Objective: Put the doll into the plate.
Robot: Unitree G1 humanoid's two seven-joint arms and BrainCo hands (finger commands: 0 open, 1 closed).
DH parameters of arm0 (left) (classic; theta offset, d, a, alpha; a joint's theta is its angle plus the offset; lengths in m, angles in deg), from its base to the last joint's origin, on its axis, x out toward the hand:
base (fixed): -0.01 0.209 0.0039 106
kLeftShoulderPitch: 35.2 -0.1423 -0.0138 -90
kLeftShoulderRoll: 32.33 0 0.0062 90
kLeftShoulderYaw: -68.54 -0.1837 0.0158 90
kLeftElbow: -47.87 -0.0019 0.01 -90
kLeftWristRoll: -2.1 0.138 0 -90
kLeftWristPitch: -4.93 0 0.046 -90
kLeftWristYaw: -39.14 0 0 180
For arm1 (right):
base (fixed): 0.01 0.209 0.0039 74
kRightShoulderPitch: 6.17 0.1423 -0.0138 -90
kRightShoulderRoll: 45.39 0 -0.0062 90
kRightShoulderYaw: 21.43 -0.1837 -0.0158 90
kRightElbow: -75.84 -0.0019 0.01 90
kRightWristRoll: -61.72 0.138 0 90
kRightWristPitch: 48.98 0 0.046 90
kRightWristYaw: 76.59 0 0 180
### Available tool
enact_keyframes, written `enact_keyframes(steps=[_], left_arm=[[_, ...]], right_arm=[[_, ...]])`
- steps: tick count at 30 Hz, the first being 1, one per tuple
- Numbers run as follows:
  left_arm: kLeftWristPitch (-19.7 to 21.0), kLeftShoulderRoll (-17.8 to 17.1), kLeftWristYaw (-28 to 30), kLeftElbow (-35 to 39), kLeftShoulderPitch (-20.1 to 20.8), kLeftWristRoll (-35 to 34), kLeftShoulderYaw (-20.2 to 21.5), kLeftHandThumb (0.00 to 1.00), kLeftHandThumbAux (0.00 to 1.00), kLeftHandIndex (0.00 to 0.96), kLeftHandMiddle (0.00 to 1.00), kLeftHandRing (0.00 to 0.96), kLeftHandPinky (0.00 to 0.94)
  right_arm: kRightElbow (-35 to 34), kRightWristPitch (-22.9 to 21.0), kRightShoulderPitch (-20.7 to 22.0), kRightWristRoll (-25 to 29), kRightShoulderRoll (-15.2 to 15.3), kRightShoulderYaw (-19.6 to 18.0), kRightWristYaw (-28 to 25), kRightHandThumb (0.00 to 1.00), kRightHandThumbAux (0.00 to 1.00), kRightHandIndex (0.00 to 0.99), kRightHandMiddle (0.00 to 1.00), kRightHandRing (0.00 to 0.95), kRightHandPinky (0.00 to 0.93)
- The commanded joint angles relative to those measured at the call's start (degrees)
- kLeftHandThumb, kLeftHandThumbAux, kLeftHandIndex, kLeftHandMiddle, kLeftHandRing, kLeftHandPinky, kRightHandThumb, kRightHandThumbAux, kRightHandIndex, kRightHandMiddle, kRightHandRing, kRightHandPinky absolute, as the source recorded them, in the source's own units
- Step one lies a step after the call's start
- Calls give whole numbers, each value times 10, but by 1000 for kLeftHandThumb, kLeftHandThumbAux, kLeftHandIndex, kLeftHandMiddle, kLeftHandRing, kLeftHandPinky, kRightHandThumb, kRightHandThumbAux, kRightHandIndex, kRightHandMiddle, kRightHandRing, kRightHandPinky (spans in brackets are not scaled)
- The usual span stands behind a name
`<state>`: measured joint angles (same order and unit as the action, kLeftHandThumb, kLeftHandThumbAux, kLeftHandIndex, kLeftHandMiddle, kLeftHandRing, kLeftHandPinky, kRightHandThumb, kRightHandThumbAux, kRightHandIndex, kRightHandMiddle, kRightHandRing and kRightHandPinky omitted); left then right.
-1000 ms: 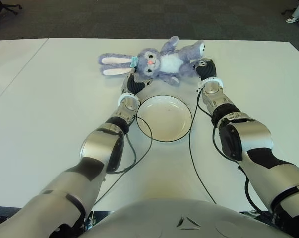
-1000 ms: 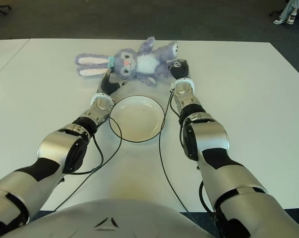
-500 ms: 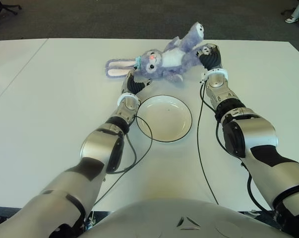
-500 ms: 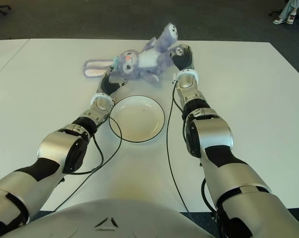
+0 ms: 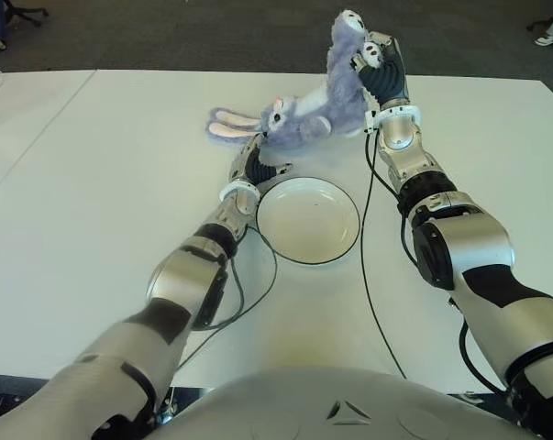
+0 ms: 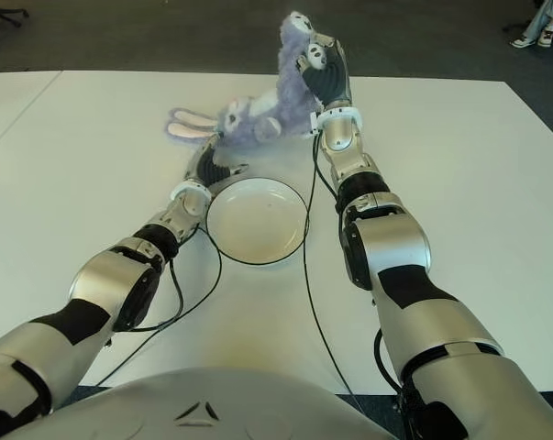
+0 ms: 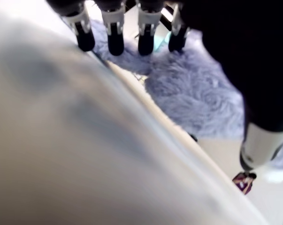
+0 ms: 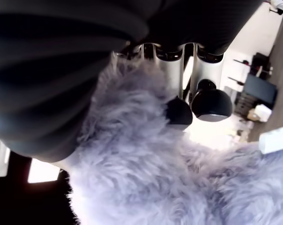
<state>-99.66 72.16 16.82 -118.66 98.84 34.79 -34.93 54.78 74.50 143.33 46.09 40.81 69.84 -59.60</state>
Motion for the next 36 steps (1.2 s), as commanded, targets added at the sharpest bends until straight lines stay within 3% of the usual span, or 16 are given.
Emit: enact_keyframes(steps=[1,5,6,10,13,14,17,23,29,36], left_arm=[[44,24,70,-38,-61,40,-53,3,560,10,0,42,0],[57,28,78,-39,-67,63,-86,1,564,4,0,132,0],[57,29,77,-39,-69,66,-92,0,560,1,0,201,0],[55,28,74,-39,-77,84,-124,0,538,0,0,242,0],[57,24,81,-41,-81,99,-149,0,539,0,0,206,0],[57,23,82,-42,-82,103,-156,0,546,0,0,135,0],[56,19,77,-43,-84,120,-185,0,554,0,0,109,0],[62,14,60,-42,-84,146,-243,0,586,13,0,275,0],[77,16,65,-45,-87,145,-274,0,579,24,0,169,0],[95,21,91,-47,-97,137,-289,0,559,0,0,241,0]], right_arm=[[-9,28,12,4,7,0,1,706,714,440,844,860,847],[-13,37,13,0,15,1,7,706,715,439,844,858,843],[-13,38,13,-1,16,1,8,706,715,439,844,858,844],[-15,45,13,0,20,0,6,706,716,439,845,859,843],[-19,48,15,7,22,-4,0,706,716,439,846,860,838],[-20,49,16,8,22,-5,-2,705,716,439,844,860,833],[-30,43,22,9,25,-5,-2,704,716,439,840,860,829],[-56,34,33,-2,31,0,8,701,717,438,842,859,832],[-61,41,37,-5,35,3,8,701,717,439,841,857,833],[-61,47,53,-19,37,8,24,700,717,438,840,859,834]])
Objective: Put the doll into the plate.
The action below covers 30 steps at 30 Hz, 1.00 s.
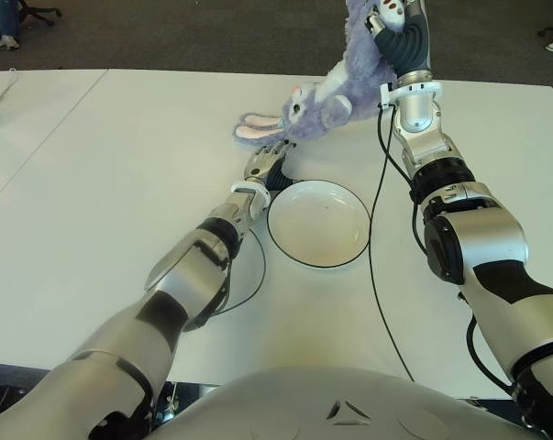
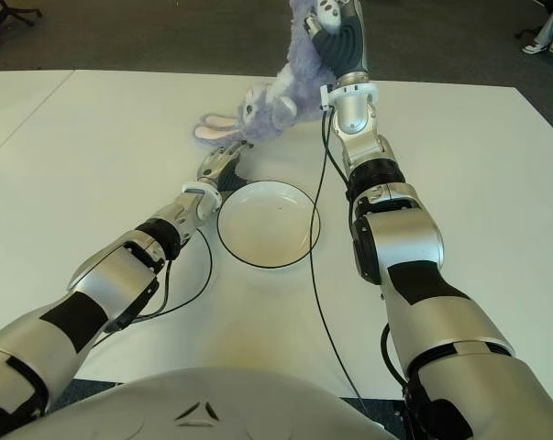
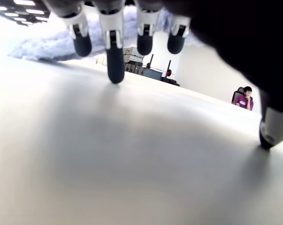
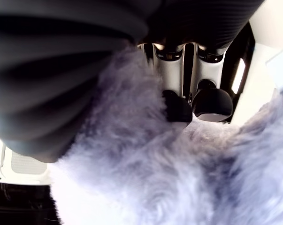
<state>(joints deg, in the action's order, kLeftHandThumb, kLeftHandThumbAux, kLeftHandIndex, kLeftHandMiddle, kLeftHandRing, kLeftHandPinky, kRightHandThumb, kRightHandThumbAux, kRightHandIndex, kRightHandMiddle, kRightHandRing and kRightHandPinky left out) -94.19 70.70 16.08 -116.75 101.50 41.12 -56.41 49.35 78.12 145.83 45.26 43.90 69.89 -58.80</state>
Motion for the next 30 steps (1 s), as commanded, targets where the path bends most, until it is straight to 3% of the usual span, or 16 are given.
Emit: enact_keyframes(steps=[1,9,11,16,19,23,30], left_arm=[[42,36,102,-66,-124,73,-74,0,568,0,0,231,0],[56,37,123,-67,-132,55,-59,0,578,0,0,219,0],[60,39,130,-67,-131,48,-52,0,583,0,0,171,0],[68,43,142,-67,-116,31,-37,0,585,0,0,170,0],[72,45,143,-66,-108,20,-28,0,576,0,0,118,0],[77,47,140,-65,-99,9,-19,0,558,0,0,69,0],[81,51,129,-64,-100,5,-18,0,530,0,0,67,0]], right_arm=[[-7,12,30,-11,6,7,17,701,717,438,839,857,835],[-13,21,38,-4,9,5,-4,703,717,439,831,850,834],[-13,20,42,-5,9,7,-7,704,717,438,825,847,833],[-22,16,54,-18,1,16,5,705,717,438,826,848,847],[-27,20,55,-21,-4,19,6,707,717,438,827,849,850],[-70,20,39,2,-17,13,-22,709,716,438,807,832,841],[-89,19,35,30,-26,3,-58,711,714,438,778,829,842]])
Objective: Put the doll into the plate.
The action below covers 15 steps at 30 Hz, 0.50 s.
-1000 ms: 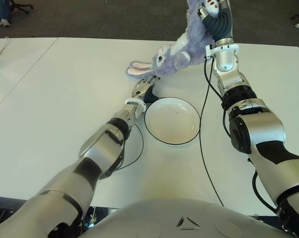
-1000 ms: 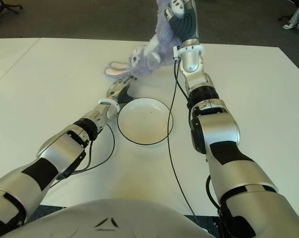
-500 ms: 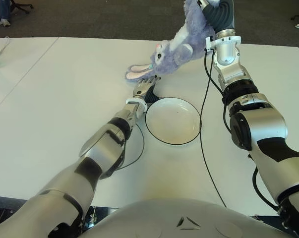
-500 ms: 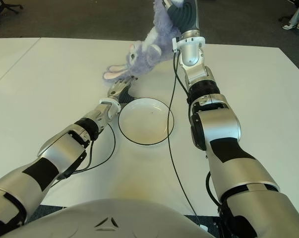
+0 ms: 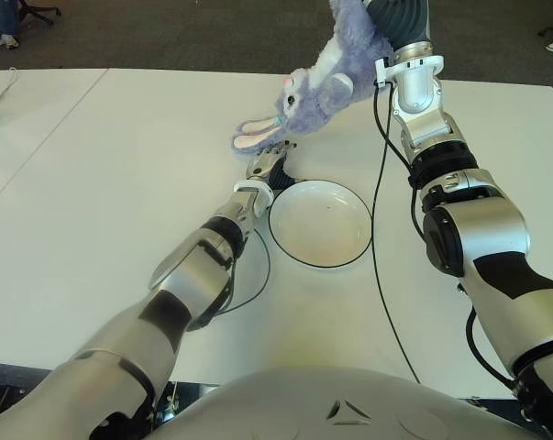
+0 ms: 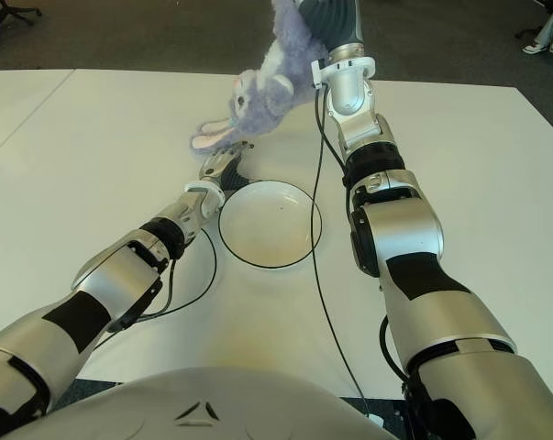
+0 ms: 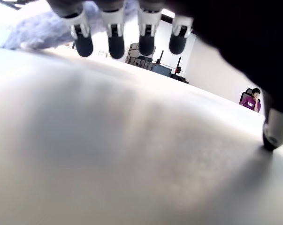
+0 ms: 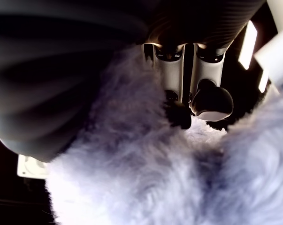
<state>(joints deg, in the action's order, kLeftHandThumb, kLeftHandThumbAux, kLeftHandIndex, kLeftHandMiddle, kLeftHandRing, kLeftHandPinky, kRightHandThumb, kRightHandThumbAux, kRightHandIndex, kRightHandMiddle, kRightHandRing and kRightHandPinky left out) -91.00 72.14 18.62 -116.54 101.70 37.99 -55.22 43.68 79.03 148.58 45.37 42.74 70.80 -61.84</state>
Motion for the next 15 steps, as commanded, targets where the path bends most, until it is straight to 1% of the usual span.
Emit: enact_keyframes(steps=[1,8,10,11,12,13,15], left_arm=[[50,37,103,-66,-102,36,-31,0,524,0,0,70,0],[55,37,115,-66,-102,37,-33,0,505,0,0,65,0],[54,36,115,-66,-103,37,-34,0,523,0,0,88,0],[48,31,103,-65,-104,39,-36,0,525,0,0,90,0],[43,28,95,-65,-105,40,-37,0,547,33,61,119,106],[37,21,86,-64,-106,37,-33,0,564,59,108,141,189],[32,15,79,-62,-107,32,-28,0,563,76,124,139,170]], right_arm=[[-37,9,7,31,-15,-7,-31,711,713,438,775,827,839],[-81,-2,-8,61,-24,-15,-70,712,712,438,752,815,835],[-88,-4,-10,67,-26,-17,-78,712,712,438,747,814,833],[-101,-6,-16,77,-29,-19,-90,712,712,438,746,814,832],[-110,-7,-20,83,-30,-20,-99,712,711,438,742,812,831],[-122,-9,-24,91,-32,-21,-108,713,711,438,739,811,830],[-136,-13,-30,98,-33,-22,-117,713,711,438,737,809,831]])
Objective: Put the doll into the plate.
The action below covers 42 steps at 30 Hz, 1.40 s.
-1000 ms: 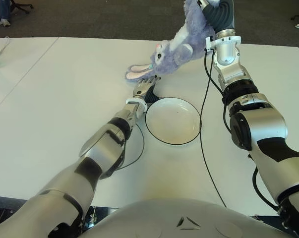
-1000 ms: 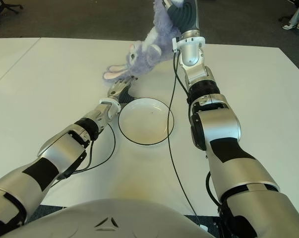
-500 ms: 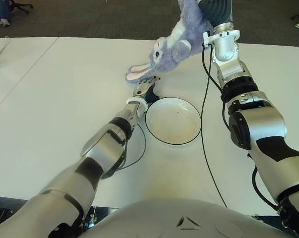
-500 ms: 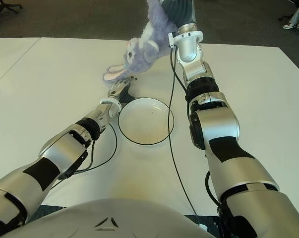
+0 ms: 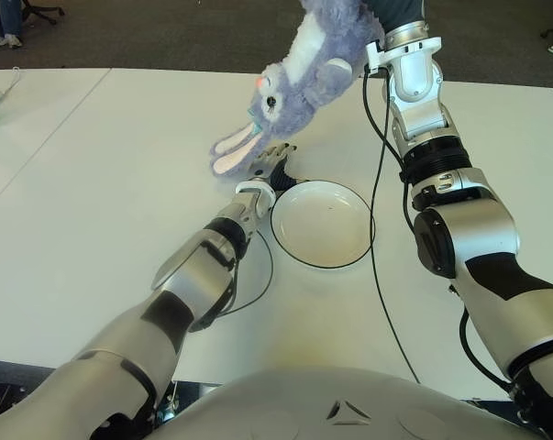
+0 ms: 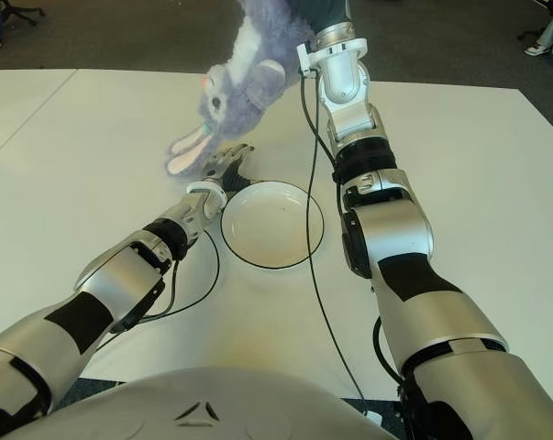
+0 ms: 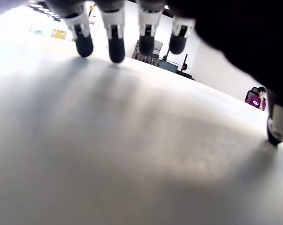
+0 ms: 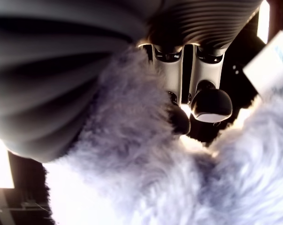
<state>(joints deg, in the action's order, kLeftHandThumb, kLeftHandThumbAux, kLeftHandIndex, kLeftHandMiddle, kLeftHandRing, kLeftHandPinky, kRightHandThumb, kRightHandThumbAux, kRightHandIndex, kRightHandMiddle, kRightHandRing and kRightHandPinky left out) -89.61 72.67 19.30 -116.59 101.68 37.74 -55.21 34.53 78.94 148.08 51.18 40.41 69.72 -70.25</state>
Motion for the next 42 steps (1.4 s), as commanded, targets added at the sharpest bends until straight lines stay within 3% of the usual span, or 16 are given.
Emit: enact_keyframes(steps=[1,2,4,7,10,15,18,23,26,32,42], left_arm=[[14,8,68,-61,-108,24,-17,0,563,76,125,139,170],[13,7,66,-60,-109,17,-9,0,553,75,117,123,132],[2,9,56,-57,-116,-34,47,0,529,60,91,95,89],[-37,15,62,-51,-126,-154,184,0,462,8,31,33,24],[-81,31,121,-41,-131,-259,297,0,434,0,3,3,1],[-132,56,221,-30,-138,-374,411,3,398,0,0,0,0],[-143,66,297,-26,-134,-453,490,14,377,0,0,0,0],[-143,73,358,-26,-126,-510,548,51,346,0,0,0,0],[-149,80,430,-19,-117,-566,596,94,301,0,0,0,0],[-144,91,536,-12,-124,-626,649,111,269,0,0,0,0],[-144,111,646,-10,-149,-655,679,116,227,56,0,0,0]], right_arm=[[-52,-15,-28,43,-10,-12,-36,713,711,438,737,809,831],[-58,-18,-31,45,-10,-13,-39,713,710,438,736,809,832],[-70,-17,-36,41,-9,-13,-37,714,710,438,736,811,833],[-72,-2,-36,18,0,-12,-19,714,710,439,748,820,834],[-74,-2,-37,12,4,-12,-18,714,710,439,751,820,830],[-84,-12,-44,19,4,-12,-27,711,711,438,744,810,818],[-87,-11,-51,15,6,-10,-27,711,711,437,745,809,827],[-85,-4,-53,8,8,-8,-22,711,712,438,752,817,835],[-87,-4,-60,3,9,-5,-21,711,713,437,755,818,827],[-91,-11,-69,-1,14,-6,-20,709,714,437,752,815,828],[-106,-40,-89,7,17,-8,-31,710,713,438,758,819,835]])
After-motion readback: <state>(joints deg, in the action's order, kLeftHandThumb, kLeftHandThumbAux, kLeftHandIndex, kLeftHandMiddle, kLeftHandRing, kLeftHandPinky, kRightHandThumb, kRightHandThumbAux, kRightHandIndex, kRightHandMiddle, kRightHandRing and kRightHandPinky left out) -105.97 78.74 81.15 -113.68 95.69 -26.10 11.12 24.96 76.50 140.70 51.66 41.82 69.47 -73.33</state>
